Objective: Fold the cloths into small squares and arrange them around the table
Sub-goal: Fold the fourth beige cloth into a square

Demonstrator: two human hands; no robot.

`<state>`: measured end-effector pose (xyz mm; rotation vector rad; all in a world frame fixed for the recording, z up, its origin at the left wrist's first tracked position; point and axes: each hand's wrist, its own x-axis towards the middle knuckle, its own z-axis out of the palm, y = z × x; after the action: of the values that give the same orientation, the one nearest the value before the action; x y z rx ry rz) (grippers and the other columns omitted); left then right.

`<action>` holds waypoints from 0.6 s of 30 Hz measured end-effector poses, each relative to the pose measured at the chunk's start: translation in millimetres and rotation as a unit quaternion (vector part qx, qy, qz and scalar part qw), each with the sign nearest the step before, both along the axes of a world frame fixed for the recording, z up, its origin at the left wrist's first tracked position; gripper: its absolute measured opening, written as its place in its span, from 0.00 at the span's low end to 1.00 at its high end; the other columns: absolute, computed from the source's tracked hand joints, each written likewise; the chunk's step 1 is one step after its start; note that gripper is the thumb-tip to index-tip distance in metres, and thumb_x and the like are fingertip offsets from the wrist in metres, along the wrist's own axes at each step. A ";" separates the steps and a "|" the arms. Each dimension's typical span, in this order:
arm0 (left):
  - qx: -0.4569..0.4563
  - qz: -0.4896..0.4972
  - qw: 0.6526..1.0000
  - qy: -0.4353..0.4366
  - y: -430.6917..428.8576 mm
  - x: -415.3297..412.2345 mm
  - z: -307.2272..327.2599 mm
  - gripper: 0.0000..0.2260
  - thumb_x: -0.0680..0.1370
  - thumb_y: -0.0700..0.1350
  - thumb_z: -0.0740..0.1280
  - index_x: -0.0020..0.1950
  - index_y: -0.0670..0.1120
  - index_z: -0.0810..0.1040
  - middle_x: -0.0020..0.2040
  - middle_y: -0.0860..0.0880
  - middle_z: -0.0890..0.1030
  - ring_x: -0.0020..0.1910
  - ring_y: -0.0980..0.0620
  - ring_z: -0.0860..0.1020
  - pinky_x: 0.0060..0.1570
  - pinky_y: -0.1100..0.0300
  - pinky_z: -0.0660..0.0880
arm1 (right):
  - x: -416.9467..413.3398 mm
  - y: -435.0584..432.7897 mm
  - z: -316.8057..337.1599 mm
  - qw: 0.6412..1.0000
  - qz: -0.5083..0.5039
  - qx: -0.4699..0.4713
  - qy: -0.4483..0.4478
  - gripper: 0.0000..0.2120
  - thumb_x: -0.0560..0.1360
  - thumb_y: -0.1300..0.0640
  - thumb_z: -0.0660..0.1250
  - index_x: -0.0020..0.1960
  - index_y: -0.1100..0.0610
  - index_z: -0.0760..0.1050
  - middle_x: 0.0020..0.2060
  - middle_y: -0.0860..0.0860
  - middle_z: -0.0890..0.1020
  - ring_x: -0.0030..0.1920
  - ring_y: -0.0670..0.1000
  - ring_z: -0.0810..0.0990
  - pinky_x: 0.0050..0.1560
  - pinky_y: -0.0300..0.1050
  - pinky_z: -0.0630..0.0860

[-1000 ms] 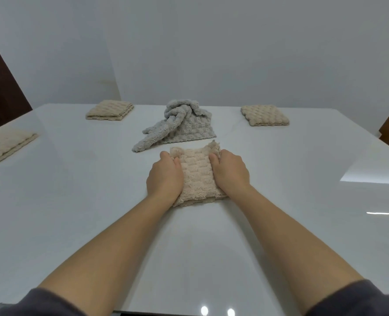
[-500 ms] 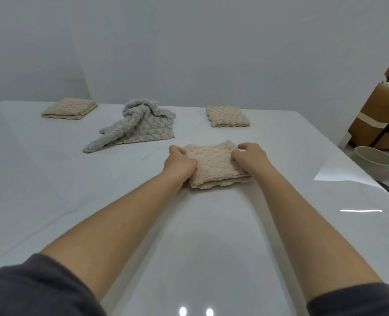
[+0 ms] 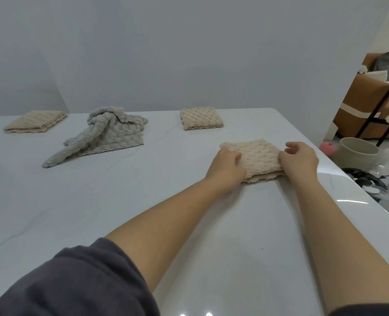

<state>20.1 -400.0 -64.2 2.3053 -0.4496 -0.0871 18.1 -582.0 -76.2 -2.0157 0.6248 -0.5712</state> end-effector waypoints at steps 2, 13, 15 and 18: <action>0.021 -0.036 0.999 -0.035 -14.7 1.1 -6.2 0.10 0.77 0.41 0.62 0.57 0.42 0.77 0.60 0.46 0.72 0.59 0.45 0.73 0.58 0.57 0.69 | -2.5 -14.2 -3.0 0.999 -0.043 -0.002 -0.020 0.18 0.75 0.58 0.65 0.64 0.55 0.75 0.59 0.50 0.80 0.58 0.52 0.77 0.63 0.47 0.70; 0.069 -0.120 0.986 -0.098 -66.9 7.0 -24.8 0.04 0.77 0.44 0.62 0.47 0.44 0.72 0.49 0.50 0.70 0.48 0.47 0.72 0.67 0.43 0.62 | -3.8 -55.5 -18.3 0.977 -0.193 0.020 -0.091 0.14 0.75 0.60 0.63 0.59 0.55 0.77 0.58 0.52 0.80 0.57 0.54 0.78 0.57 0.48 0.73; 0.068 -0.133 0.984 -0.096 -71.2 5.6 -27.3 0.03 0.78 0.44 0.62 0.48 0.44 0.71 0.50 0.51 0.69 0.48 0.48 0.71 0.68 0.43 0.61 | -3.1 -60.1 -19.7 0.973 -0.211 0.019 -0.091 0.13 0.74 0.61 0.63 0.57 0.54 0.77 0.58 0.53 0.80 0.56 0.55 0.78 0.56 0.47 0.73; 0.083 -0.154 0.981 -0.082 -75.8 7.4 -29.1 0.08 0.78 0.43 0.60 0.56 0.44 0.72 0.59 0.48 0.69 0.57 0.45 0.72 0.71 0.42 0.58 | -2.2 -62.3 -21.6 0.971 -0.225 0.000 -0.077 0.12 0.74 0.61 0.63 0.55 0.54 0.78 0.57 0.54 0.79 0.56 0.57 0.78 0.59 0.54 0.75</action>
<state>27.5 -475.8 -93.3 2.3963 -0.9146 -0.0893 15.8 -644.3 -97.8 -1.8109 0.9941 -0.9865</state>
